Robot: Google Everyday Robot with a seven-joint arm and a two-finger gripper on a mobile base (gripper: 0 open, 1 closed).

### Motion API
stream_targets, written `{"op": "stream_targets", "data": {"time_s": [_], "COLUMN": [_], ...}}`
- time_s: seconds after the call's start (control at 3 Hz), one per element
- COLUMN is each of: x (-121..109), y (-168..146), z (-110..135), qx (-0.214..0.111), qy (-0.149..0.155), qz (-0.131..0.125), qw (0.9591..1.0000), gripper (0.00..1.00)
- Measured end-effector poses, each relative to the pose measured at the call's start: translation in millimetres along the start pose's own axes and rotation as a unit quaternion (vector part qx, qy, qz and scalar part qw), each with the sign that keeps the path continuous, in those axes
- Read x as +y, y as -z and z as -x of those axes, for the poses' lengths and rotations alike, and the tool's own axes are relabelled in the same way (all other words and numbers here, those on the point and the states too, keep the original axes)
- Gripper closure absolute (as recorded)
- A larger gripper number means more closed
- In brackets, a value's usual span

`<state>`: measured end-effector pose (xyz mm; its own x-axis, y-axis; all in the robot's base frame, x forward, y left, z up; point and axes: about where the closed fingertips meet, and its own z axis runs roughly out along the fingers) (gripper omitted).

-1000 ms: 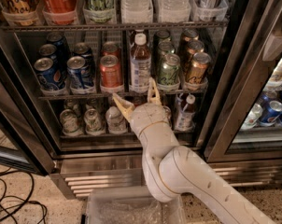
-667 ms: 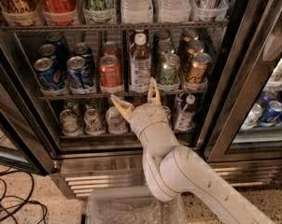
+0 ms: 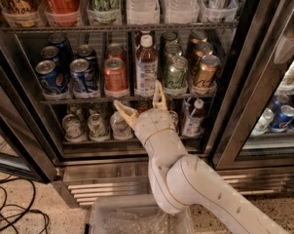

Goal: Pick blue plastic bottle from middle shelf of fridge

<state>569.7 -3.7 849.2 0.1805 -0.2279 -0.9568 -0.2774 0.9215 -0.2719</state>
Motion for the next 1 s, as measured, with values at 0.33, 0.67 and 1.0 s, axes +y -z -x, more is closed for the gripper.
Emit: {"op": "stream_targets", "data": {"time_s": [0.33, 0.67, 1.0], "x": [-4.5, -9.0, -12.7], "y": [-2.8, -11.8, -22.5], "z": [-5.4, -13.6, -20.2], "qx": [0.004, 0.011, 0.013], "qy": [-0.004, -0.010, -0.012], "qz": [-0.013, -0.018, -0.016], "qw": [0.9999, 0.9997, 0.9997], "gripper": [0.24, 0.25, 0.27]}}
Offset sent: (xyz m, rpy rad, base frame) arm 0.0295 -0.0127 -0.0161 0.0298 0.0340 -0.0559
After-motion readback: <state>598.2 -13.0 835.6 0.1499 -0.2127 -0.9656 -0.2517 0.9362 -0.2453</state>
